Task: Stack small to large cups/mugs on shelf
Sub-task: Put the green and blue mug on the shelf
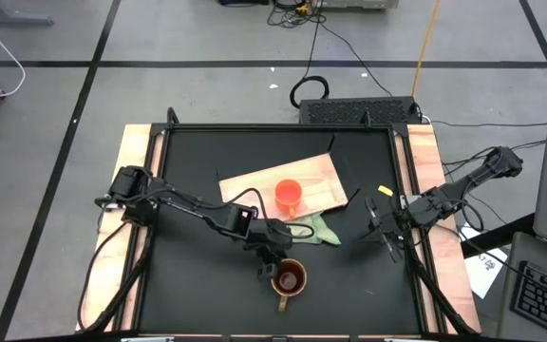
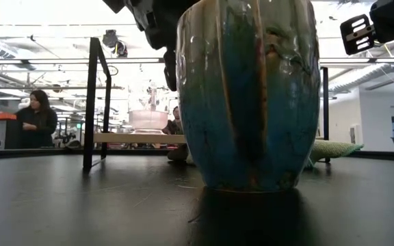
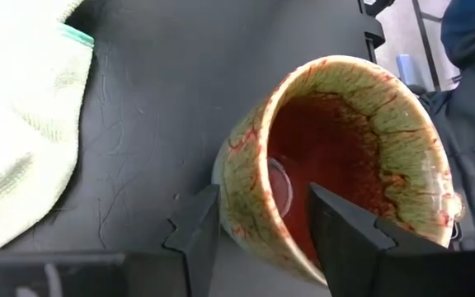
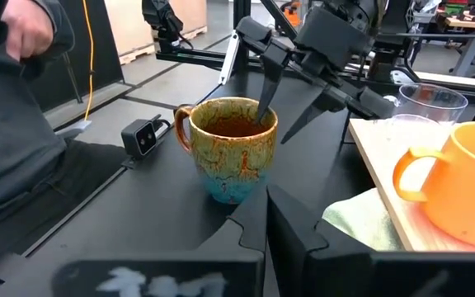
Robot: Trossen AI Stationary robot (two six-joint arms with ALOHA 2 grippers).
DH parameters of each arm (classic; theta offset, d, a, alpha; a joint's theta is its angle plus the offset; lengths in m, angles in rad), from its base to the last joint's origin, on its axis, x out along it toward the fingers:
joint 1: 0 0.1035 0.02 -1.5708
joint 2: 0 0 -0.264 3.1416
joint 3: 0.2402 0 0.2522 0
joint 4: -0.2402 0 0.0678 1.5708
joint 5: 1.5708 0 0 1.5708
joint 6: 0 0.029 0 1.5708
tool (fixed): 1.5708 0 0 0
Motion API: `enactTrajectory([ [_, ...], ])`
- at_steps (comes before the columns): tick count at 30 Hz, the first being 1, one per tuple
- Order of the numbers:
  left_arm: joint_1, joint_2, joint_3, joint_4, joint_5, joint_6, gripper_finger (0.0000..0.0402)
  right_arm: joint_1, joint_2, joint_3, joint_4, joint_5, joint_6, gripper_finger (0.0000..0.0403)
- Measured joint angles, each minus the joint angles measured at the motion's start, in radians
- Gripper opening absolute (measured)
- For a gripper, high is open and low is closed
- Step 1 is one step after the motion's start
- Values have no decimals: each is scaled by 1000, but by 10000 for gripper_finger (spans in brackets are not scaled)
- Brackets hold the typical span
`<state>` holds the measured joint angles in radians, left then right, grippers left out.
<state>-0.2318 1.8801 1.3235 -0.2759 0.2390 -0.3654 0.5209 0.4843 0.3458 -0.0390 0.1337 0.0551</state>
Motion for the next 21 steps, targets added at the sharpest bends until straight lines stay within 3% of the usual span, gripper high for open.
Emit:
enactTrajectory([
  [11,-6,0,0,11,-8,26,163,0,0,0,3,0,-7,0],
  [16,-5,0,0,38,-15,25,110,0,0,0,3,0,-7,0],
  [21,-5,0,-1,39,-24,35,31,0,0,0,4,0,-7,0],
])
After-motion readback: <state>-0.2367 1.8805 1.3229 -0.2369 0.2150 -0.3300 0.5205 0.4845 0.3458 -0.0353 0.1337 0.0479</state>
